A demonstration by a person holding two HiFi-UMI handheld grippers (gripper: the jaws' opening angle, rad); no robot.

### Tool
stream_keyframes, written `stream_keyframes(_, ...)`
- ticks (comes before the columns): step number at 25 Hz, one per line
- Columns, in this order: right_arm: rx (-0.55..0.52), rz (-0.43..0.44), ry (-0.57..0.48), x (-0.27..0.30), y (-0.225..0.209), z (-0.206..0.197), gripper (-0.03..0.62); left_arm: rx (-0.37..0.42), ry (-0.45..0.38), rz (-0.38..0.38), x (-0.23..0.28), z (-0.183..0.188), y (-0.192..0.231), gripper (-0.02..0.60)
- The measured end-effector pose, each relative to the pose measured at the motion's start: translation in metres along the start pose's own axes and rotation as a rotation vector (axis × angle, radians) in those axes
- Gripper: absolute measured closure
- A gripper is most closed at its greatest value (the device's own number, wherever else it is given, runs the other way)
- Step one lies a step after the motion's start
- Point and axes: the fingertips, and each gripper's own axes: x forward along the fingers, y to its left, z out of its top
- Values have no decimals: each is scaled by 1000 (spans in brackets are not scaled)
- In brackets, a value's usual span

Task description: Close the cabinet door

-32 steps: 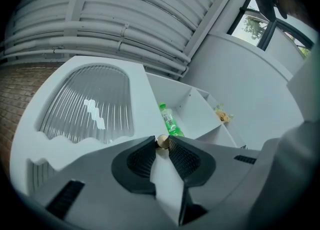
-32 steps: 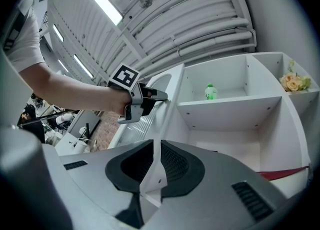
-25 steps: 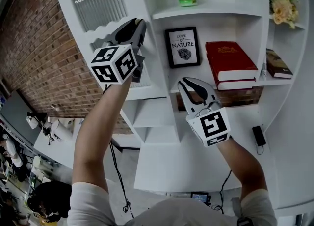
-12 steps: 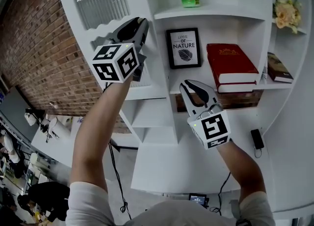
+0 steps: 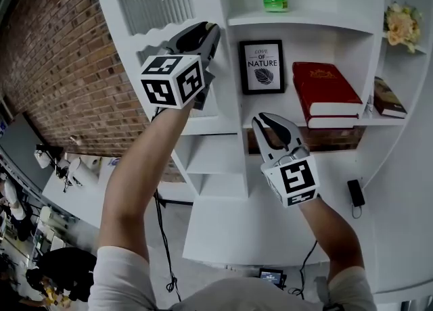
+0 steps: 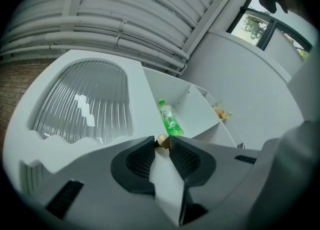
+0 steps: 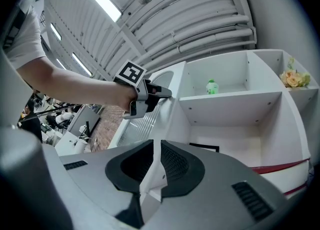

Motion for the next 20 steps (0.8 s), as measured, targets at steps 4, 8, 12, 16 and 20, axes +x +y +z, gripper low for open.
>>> stream_keyframes(4,-19,-20,15,-4,6,6,531,-13,-9,-22,-3,1,1,502)
stream_keyframes(8,-38,-54,24,-14,5,12,531,-39,-11,-46,-3,3,1,499)
stream_keyframes(12,-59,-75,39,-23,6,18,531,-61,-21,-72,-8,3,0,497)
stream_keyframes(16,-82,-92,41,-31,5,28,531,-71,-67,-95,-16,14,-1,497)
stream_keyframes(20,-97,-100,35,-36,8,38,531,-80,-106,-111,-28,29,-4,497)
